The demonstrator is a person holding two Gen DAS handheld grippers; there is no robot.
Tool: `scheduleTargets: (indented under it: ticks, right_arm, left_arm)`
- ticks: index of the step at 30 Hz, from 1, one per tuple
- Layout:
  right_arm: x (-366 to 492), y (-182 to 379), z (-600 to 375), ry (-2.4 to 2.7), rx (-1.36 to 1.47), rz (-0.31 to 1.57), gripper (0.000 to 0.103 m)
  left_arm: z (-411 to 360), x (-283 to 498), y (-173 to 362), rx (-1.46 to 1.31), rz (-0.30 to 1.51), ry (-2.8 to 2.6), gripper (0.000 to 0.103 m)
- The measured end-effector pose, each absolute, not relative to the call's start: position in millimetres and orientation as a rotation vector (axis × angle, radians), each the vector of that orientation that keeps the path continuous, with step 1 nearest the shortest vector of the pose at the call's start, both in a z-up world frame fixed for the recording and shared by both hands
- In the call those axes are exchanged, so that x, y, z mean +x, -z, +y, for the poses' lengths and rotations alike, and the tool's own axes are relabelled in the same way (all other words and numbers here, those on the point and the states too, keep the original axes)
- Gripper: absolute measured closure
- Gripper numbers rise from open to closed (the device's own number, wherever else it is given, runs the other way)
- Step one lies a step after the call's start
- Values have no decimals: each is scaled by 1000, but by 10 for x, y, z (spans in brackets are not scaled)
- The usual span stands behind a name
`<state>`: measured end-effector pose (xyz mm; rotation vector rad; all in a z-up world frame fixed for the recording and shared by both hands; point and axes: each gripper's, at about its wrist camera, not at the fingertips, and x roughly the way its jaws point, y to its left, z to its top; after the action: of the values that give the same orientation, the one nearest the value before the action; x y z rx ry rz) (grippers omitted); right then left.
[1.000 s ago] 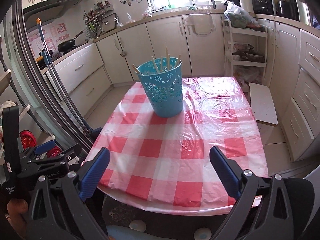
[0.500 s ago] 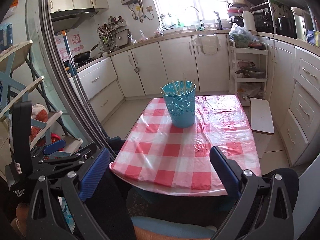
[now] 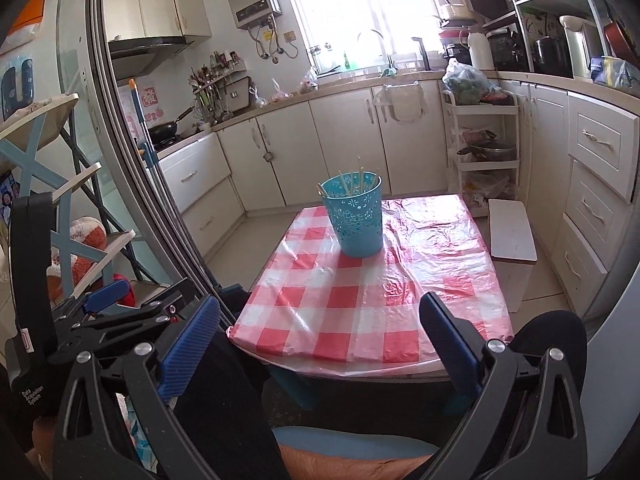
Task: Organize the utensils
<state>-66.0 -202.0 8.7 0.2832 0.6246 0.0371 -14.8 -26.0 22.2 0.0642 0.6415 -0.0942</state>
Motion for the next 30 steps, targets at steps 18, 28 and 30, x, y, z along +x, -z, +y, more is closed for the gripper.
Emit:
scheduleTargets:
  ticks: [18, 28, 30]
  right_arm:
    - [-739, -116, -1979, -29, 233, 616, 7]
    - [-744, -125, -1968, -29, 225, 613, 7]
    - [-751, -132, -1963, -29, 220, 610, 7]
  left_arm:
    - [-208, -246, -266, 53, 623, 89, 8]
    - [-197, -261, -280, 54, 615, 86, 8]
    - [-191, -275, -290, 54, 612, 86, 8]
